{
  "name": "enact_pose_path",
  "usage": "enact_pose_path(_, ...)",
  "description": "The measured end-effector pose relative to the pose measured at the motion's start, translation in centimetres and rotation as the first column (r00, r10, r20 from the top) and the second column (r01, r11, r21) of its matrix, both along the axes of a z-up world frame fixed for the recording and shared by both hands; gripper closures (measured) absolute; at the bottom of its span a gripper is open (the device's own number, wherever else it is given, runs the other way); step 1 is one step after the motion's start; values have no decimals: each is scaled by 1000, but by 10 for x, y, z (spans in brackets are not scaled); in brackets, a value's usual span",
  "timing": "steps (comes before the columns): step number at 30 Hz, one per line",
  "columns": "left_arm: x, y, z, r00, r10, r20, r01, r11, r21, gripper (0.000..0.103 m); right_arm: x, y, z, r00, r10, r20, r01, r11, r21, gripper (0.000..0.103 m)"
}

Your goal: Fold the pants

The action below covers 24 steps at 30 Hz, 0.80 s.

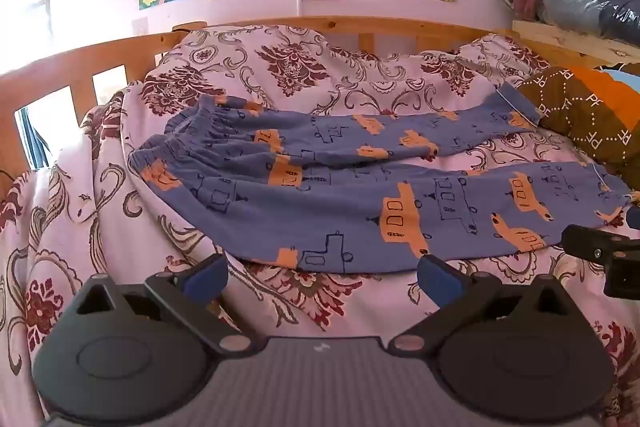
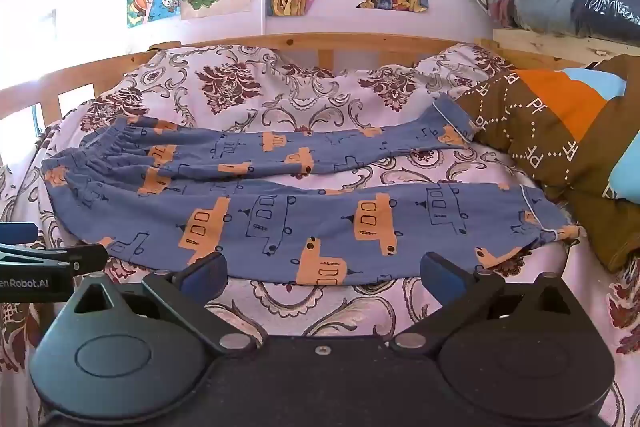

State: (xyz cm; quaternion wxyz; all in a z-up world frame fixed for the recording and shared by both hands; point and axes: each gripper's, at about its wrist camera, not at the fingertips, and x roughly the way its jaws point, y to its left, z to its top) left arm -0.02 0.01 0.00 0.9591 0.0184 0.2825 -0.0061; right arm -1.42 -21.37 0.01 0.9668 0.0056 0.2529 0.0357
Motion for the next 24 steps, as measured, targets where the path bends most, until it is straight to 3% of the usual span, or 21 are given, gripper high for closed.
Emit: enact_pose_path(24, 0, 0, 0, 1000, 1, -2, -1, 1000, 5, 0, 0, -1, -1, 1000, -1, -5, 1, 1000, -5, 1)
